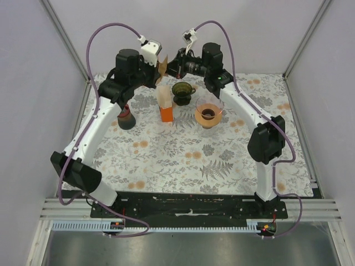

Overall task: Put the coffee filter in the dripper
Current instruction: Place the coffee filter at the coffee filter holder.

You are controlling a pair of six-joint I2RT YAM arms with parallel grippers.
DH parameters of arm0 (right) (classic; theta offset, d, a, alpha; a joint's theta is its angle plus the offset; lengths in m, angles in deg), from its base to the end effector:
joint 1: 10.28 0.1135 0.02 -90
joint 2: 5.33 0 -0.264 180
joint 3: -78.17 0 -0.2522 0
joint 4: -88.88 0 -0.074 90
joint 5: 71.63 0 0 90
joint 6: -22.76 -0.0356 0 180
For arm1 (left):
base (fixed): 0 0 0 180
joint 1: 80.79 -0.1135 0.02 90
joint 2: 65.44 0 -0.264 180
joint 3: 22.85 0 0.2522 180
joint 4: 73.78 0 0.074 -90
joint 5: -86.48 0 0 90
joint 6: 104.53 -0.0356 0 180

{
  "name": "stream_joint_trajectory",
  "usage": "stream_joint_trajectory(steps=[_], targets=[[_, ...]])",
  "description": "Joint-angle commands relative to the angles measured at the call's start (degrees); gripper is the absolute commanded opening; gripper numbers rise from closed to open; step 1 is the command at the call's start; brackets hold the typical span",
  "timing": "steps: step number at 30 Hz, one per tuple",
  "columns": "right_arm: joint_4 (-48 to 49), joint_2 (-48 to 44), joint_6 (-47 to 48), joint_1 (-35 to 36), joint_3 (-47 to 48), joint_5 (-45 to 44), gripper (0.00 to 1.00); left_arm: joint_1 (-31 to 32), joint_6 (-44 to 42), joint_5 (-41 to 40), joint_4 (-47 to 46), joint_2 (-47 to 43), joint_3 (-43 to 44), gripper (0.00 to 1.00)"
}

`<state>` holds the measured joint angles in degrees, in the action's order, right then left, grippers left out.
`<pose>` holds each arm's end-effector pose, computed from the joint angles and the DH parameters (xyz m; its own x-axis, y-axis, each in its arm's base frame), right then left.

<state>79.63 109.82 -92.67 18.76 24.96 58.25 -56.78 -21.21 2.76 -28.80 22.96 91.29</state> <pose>0.4090 0.2532 0.4076 -0.3675 0.1728 -0.9138 -0.8579 0.3164 0.4049 0.3118 -0.1432 0.4509 -0.2409 0.2339 -0.9419 0.5304 0.8445 0.0740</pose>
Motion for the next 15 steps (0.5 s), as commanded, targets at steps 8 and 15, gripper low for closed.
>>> stream_joint_trajectory(steps=[8, 15], targets=[[-11.01, 6.57, 5.91, 0.23, 7.29, -6.12, 0.0, -3.97, 13.0, 2.41, -9.6, 11.96, 2.53, 0.02], [-12.6, 7.45, 7.06, -0.65, 5.18, -6.84, 0.0, -5.37, 17.3, 1.81, -8.73, 16.27, 0.61, 0.02]])
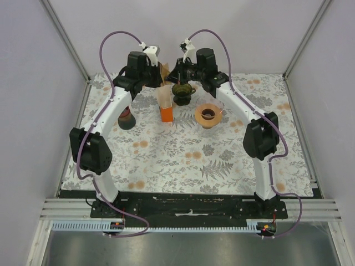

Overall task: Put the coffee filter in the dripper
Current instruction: Place the coffee filter at the coffee filter holder.

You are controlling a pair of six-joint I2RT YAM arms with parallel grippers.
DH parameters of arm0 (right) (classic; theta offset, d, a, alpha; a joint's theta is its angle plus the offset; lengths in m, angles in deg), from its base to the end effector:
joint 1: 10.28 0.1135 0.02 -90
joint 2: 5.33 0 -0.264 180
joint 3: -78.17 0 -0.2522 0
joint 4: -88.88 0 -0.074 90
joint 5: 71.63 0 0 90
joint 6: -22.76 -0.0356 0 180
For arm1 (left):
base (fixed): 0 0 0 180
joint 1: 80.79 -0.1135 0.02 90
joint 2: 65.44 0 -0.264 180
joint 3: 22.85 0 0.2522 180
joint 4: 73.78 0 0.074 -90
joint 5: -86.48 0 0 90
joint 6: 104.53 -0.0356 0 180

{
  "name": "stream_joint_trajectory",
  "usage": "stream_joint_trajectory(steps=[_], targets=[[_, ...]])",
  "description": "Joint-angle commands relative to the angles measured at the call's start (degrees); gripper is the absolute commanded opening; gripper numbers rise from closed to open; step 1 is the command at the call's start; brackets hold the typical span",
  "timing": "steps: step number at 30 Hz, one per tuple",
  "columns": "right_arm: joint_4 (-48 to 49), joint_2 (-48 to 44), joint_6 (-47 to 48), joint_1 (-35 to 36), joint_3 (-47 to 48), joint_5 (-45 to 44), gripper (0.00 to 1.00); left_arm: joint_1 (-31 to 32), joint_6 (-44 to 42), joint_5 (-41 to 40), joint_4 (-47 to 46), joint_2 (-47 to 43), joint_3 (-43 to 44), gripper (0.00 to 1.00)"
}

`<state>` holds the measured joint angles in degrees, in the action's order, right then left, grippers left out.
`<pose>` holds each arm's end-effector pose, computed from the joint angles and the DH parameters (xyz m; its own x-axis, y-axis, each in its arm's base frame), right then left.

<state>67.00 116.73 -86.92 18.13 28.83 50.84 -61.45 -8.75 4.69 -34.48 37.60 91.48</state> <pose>0.4401 0.2598 0.3511 -0.4802 0.0633 -0.8749 -0.7426 0.5015 0.4439 0.3978 -0.1450 0.3688 -0.4859 0.0649 -0.8716 0.3998 0.9033 -0.1556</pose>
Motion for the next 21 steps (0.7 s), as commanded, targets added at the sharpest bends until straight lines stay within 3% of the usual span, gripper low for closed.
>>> stream_joint_trajectory(steps=[1, 5, 21], targets=[[0.03, 1.33, 0.97, -0.01, 1.83, 1.45, 0.0, -0.87, 5.46, -0.38, -2.87, 2.33, 0.41, 0.02], [-1.1, 5.29, -1.76, -0.54, 6.4, 5.5, 0.0, -0.88, 6.0, -0.47, -3.13, 3.13, 0.41, 0.02], [-1.37, 4.24, -0.27, -0.63, 3.95, 7.08, 0.0, -0.88, 16.11, -0.9, 3.82, 2.33, -2.23, 0.02]])
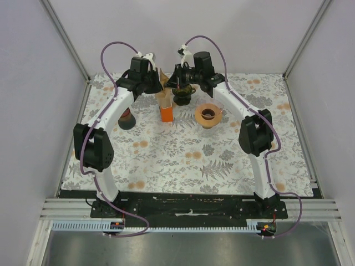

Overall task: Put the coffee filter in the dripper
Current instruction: Place the coffee filter at the coffee filter holder.

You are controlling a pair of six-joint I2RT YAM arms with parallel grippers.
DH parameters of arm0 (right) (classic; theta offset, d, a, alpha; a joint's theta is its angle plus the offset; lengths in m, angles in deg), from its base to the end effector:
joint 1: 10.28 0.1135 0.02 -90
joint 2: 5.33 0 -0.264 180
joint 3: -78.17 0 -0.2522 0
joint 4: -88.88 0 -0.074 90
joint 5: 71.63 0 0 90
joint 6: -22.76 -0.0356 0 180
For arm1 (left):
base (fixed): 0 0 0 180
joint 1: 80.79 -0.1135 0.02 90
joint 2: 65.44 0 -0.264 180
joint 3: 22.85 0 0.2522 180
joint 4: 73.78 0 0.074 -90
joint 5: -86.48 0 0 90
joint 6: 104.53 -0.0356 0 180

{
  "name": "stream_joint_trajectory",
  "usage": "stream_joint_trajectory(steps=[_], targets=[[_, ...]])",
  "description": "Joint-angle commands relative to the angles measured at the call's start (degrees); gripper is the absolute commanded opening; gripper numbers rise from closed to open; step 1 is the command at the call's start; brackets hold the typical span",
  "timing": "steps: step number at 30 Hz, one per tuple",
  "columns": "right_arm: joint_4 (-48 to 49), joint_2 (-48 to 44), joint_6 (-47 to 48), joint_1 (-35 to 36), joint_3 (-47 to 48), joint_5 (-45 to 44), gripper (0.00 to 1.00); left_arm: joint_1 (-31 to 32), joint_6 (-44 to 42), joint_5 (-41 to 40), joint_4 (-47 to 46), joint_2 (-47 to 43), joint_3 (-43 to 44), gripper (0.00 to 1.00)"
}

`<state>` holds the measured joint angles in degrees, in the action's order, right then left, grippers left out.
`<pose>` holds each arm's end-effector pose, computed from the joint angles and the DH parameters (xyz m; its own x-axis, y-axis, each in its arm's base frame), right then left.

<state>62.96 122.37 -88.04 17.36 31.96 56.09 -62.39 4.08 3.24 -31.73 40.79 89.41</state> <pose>0.4579 0.2644 0.3145 -0.5923 0.0069 -0.8057 -0.7129 0.4614 0.5281 0.4096 -0.1407 0.3292 -0.6577 -0.1152 -0.7444 0.2046 0.9238 -0.3237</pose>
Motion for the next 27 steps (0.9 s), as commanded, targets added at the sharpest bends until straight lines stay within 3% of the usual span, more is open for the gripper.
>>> stream_joint_trajectory(steps=[1, 10, 14, 16, 27], targets=[[2.67, -1.14, 0.76, 0.22, 0.82, 2.01, 0.0, -0.02, 2.58, -0.17, 0.8, -0.68, -0.32, 0.02], [1.53, -0.69, 0.75, 0.22, 1.0, 2.19, 0.0, -0.02, 1.16, -0.27, 0.18, 2.4, -0.85, 0.02], [0.39, -1.84, 2.34, 0.22, 0.38, 2.1, 0.0, 0.07, -0.32, 0.53, 0.53, 2.14, 0.38, 0.33], [-0.23, -2.62, 3.13, 0.22, 0.12, 2.1, 0.0, -0.02, -1.9, 0.44, 1.67, 1.61, 1.25, 0.43], [-0.58, -11.32, 6.73, -1.71, -4.18, 2.54, 0.0, -0.11, -12.8, 7.28, 6.68, -9.1, 4.42, 0.57]])
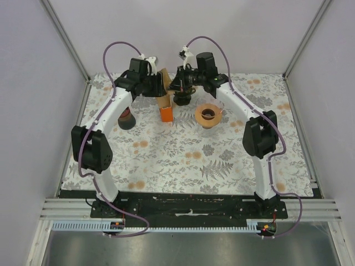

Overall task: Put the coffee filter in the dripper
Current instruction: Place the coffee filter at the coffee filter holder, then place the coffee filter in the coffee dripper.

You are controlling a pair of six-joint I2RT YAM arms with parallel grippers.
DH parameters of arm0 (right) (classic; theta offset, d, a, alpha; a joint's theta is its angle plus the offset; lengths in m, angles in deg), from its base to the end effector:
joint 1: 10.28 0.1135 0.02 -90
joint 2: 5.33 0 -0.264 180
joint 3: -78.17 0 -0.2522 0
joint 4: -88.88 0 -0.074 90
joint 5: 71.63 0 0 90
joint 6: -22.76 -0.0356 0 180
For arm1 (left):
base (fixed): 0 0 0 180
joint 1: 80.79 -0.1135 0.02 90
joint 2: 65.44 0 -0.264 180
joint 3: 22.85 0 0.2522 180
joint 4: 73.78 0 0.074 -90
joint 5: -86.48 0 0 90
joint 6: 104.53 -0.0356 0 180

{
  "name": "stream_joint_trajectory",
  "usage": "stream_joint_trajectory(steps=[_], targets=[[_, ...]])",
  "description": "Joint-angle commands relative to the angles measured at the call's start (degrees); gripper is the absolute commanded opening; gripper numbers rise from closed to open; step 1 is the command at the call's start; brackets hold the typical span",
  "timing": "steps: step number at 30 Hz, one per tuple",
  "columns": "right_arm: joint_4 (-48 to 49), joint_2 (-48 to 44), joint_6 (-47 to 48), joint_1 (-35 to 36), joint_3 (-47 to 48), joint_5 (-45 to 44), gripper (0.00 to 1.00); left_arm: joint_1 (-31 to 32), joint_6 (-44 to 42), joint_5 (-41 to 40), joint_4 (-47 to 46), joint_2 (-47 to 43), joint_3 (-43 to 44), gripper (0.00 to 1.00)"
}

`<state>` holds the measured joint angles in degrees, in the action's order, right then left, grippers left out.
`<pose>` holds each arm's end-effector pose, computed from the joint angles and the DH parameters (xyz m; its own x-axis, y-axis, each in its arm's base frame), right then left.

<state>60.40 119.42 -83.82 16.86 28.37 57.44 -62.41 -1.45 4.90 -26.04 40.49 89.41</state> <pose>0.4481 0.2549 0.3146 -0.5820 -0.0494 -0.8117 -0.7348 0.4595 0.4989 0.4017 -0.1390 0.3229 -0.7056 -0.0015 -0.7086 0.2633 0.9279 -0.2641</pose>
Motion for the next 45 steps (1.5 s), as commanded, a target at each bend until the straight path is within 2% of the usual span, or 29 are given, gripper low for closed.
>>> stream_joint_trajectory(steps=[1, 6, 11, 13, 17, 19, 22, 24, 29, 33, 36, 40, 42, 45], targets=[[1.98, -9.86, 3.04, -1.56, -1.21, 1.01, 0.0, -0.09, -8.32, 7.12, 1.35, -10.55, 4.68, 0.59], [0.84, -17.86, 8.21, -3.05, -3.94, 0.75, 0.0, -0.44, -11.15, 14.06, 3.46, -16.8, 6.53, 0.59], [-0.57, -28.31, 19.9, -3.05, -9.91, 3.46, 0.0, -0.7, -12.29, 22.4, 4.52, -22.33, 9.95, 0.59], [-1.1, -32.62, 23.07, -3.4, -12.11, 7.75, 0.0, -0.62, -12.99, 25.92, 4.34, -24.18, 10.14, 0.59], [-2.59, -41.58, 30.71, -3.4, -17.29, 20.67, 0.0, -0.62, -19.57, 36.1, 5.48, -27.7, 9.35, 0.59], [-2.16, -45.45, 32.31, -3.4, -19.75, 21.49, 0.0, -0.53, -21.16, 39.9, 6.36, -29.02, 8.56, 0.59], [0.82, -50.64, 32.4, -3.32, -23.18, 15.36, 0.0, -0.27, -20.73, 43.6, 6.46, -30.6, 7.94, 0.59], [4.85, -54.94, 33.44, -2.53, -26.86, 7.73, 0.0, -0.09, -16.97, 43.87, 3.57, -30.96, 7.76, 0.58], [17.93, -62.86, 52.13, 7.91, -37.84, -25.82, 0.0, 0.0, 0.49, 39.4, -6.09, -31.31, 6.71, 0.57], [31.56, -64.19, 65.06, 13.63, -43.13, -42.55, 0.0, 0.0, 15.28, 37.01, -13.48, -30.87, 5.39, 0.6], [38.34, -63.84, 75.86, 17.5, -45.42, -48.81, 0.0, 0.17, 16.45, 34.65, -14.9, -31.22, 5.21, 0.66], [48.44, -61.39, 91.69, 22.69, -48.85, -54.35, 0.0, 0.35, 17.06, 36.13, -16.92, -31.31, 4.86, 0.71], [54.94, -59.89, 101.09, 24.89, -50.86, -56.29, 0.0, 0.35, 17.15, 37.19, -18.06, -31.4, 4.6, 0.72], [60.95, -58.13, 107.71, 26.74, -52.37, -57.26, 0.0, 0.35, 16.89, 38.59, -19.12, -31.75, 4.51, 0.71]])
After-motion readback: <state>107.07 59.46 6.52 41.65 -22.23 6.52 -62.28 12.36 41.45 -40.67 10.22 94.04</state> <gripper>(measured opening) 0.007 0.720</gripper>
